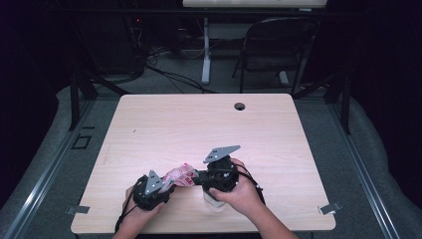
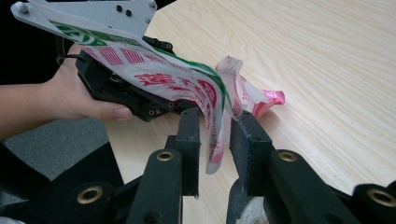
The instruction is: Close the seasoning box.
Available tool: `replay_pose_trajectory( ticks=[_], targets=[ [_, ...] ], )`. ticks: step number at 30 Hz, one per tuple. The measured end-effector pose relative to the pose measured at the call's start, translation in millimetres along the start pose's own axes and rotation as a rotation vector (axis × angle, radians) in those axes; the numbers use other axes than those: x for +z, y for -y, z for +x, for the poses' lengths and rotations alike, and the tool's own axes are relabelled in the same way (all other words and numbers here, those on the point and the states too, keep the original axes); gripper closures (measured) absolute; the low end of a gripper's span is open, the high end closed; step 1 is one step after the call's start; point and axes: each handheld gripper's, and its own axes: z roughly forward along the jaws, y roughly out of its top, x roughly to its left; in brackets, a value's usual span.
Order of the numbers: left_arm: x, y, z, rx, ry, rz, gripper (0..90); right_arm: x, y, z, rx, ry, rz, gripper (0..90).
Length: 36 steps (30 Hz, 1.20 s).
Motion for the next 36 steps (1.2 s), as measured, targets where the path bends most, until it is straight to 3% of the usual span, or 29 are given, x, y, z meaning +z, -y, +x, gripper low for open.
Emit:
replay_pose_trajectory(
  ticks=[5,17,36],
  targets=[
    [-2.9,-0.6,1.9,-0.002,-0.018,-0.010,56.1,-6.6,2.1,-1.0,0.013,-0.010,0.002,72.4],
    [-14.6,-5.4,3.9,0.042,-0.090,-0.036,56.2,-24.4,4.2,-5.2,0.024,0.025,-0.011,76.0],
    [-15.6,-8.6,-3.4,0.103,-0.115,-0.036,56.3,-24.3,3.8,-9.3,0.046,0.027,0.002,78.6]
  ],
)
